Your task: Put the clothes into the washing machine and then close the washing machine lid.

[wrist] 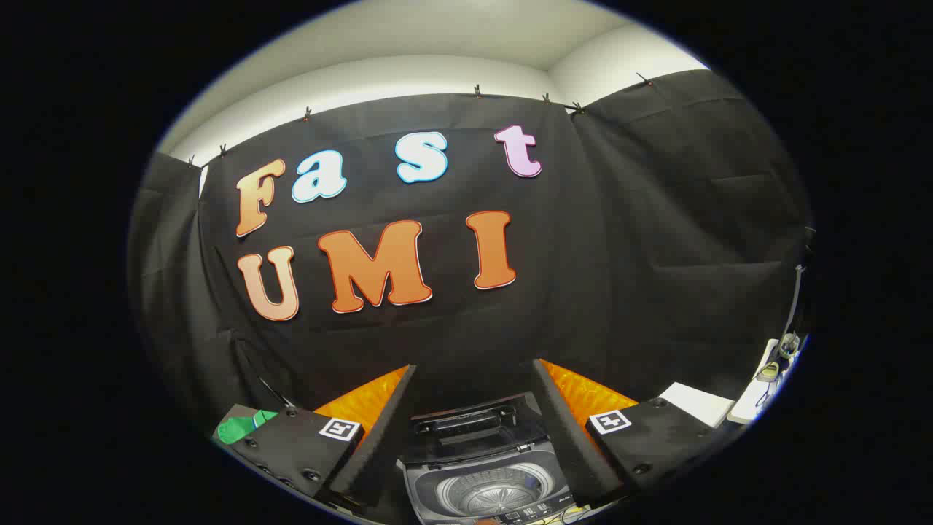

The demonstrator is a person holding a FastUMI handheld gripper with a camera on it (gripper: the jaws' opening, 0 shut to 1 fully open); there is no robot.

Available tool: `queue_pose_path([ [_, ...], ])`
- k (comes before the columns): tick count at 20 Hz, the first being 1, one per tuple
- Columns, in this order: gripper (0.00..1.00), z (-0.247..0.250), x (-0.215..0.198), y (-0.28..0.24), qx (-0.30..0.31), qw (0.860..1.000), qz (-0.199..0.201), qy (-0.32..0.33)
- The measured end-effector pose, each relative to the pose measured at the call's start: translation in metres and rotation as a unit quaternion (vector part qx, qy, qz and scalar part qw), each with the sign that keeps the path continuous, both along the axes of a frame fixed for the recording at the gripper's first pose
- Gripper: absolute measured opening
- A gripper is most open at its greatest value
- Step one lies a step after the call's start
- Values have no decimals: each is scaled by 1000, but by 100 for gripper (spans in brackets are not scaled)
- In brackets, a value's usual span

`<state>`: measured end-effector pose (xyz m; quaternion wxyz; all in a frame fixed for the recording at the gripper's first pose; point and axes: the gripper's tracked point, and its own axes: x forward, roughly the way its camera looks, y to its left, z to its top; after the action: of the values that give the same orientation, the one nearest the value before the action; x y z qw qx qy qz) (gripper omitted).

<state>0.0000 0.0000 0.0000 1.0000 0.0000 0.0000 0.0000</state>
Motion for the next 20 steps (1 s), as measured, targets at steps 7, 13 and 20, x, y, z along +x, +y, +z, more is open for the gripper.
queue_pose_path([
  [7, 98, 1, 2, 0, -1, 1000, -2, -1],
  [13, 98, -1, 7, 4, -2, 1000, -1, 1],
  [20, 98, -6, 13, 9, -4, 1000, 2, 10],
])
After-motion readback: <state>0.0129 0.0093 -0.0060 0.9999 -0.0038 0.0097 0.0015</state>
